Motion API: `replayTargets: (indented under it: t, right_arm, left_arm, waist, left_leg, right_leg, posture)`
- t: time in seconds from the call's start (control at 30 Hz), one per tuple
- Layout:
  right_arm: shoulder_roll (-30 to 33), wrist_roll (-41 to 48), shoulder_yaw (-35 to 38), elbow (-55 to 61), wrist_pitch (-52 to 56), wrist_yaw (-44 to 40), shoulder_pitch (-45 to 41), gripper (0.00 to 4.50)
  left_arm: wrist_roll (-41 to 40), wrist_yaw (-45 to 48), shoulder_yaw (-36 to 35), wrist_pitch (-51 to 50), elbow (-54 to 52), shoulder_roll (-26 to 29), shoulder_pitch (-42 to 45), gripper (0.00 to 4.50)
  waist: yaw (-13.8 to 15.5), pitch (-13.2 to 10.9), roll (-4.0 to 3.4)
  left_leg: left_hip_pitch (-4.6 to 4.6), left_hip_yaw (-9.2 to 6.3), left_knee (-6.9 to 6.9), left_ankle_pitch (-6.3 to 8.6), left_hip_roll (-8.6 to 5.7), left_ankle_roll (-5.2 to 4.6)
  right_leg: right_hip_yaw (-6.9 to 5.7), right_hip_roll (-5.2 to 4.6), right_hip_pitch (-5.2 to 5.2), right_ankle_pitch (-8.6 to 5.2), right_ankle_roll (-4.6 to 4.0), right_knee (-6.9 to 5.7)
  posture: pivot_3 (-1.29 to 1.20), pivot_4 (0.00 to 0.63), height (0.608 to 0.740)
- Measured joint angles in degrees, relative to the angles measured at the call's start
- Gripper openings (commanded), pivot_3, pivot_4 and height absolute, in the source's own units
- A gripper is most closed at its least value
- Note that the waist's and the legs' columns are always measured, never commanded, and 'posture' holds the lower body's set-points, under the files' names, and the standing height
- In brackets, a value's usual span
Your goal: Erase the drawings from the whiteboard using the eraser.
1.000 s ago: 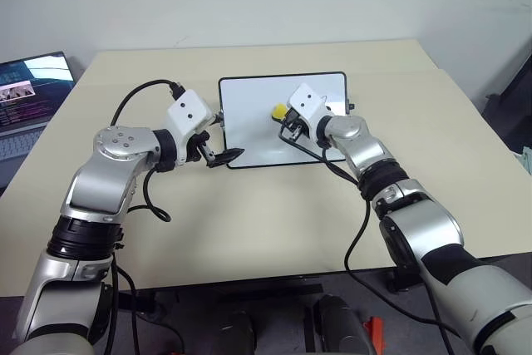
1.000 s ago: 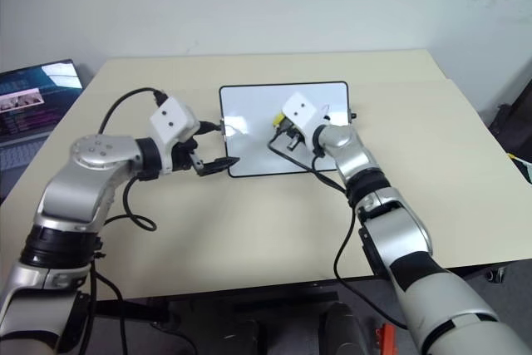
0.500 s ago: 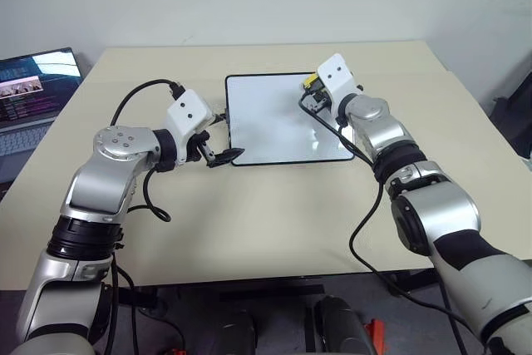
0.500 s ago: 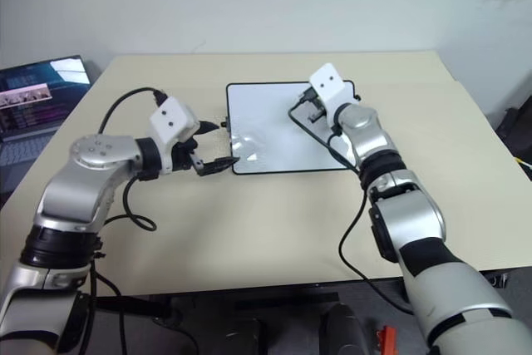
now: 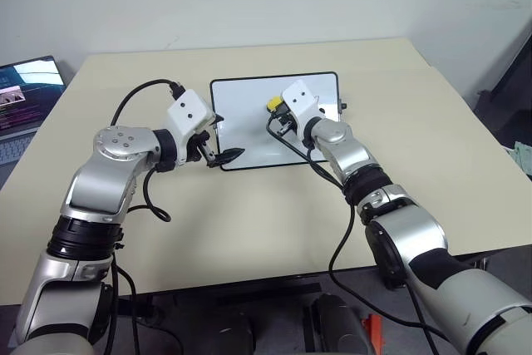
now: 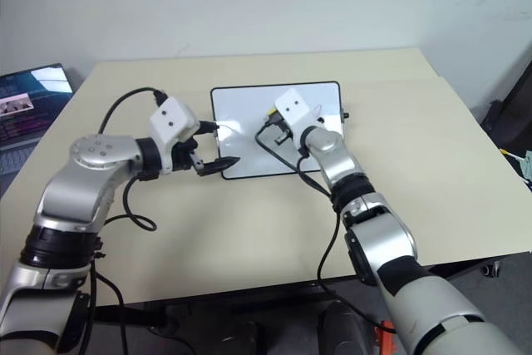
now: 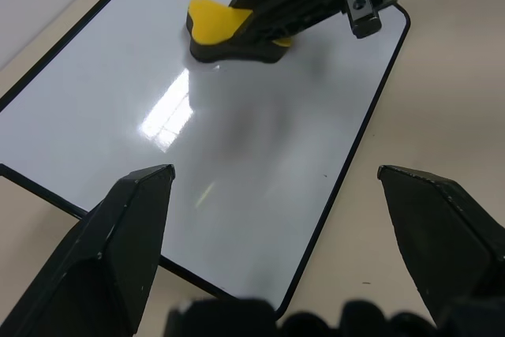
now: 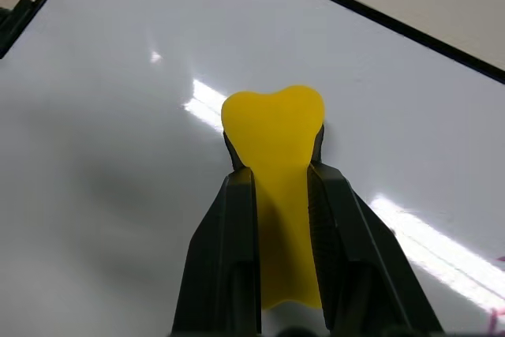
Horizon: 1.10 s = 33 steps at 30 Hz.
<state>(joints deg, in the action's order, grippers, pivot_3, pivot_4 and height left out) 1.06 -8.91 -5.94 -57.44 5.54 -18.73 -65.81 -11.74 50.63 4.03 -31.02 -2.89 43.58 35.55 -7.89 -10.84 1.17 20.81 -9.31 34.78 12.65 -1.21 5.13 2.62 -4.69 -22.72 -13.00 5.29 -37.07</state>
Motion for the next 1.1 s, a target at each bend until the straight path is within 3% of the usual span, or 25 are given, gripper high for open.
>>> replayTargets:
  t: [0.37, 0.67, 1.1]
  right_arm:
    - [4.3, 1.7, 2.8, -4.9, -3.8, 6.0, -3.8, 0.49]
    - [3.4, 2.2, 3.7, -6.0, -6.0, 7.8, -4.7, 0.49]
    - [0.0, 0.6, -2.2, -0.4, -0.5, -1.2, 0.6, 0.49]
  left_arm:
    - [0.0, 0.0, 0.0, 0.0, 0.0, 0.0, 0.0, 4.50]
    - [0.0, 0.0, 0.0, 0.1, 0.0, 0.0, 0.0, 4.50]
    - [0.0, -0.1, 0.0, 0.1, 0.0, 0.0, 0.0, 4.50]
  waist:
    - [1.2, 0.0, -0.01]
    - [1.2, 0.0, -0.02]
    - [1.0, 0.0, 0.01]
  left_leg:
    - [0.12, -0.03, -0.02, 0.00, -0.02, 0.00]
    - [0.59, 0.02, -0.12, 0.00, -0.01, 0.00]
    - [0.12, 0.03, -0.12, -0.01, 0.01, -0.01]
  right_leg:
    - [-0.01, 0.00, -0.06, -0.01, -0.01, 0.09]
    - [0.01, 0.00, -0.64, -0.01, -0.03, 0.09]
    - [0.04, 0.01, -0.27, -0.01, -0.03, -0.04]
  posture:
    - [0.00, 0.150, 0.740]
    - [0.00, 0.150, 0.740]
    - [0.00, 0.150, 0.740]
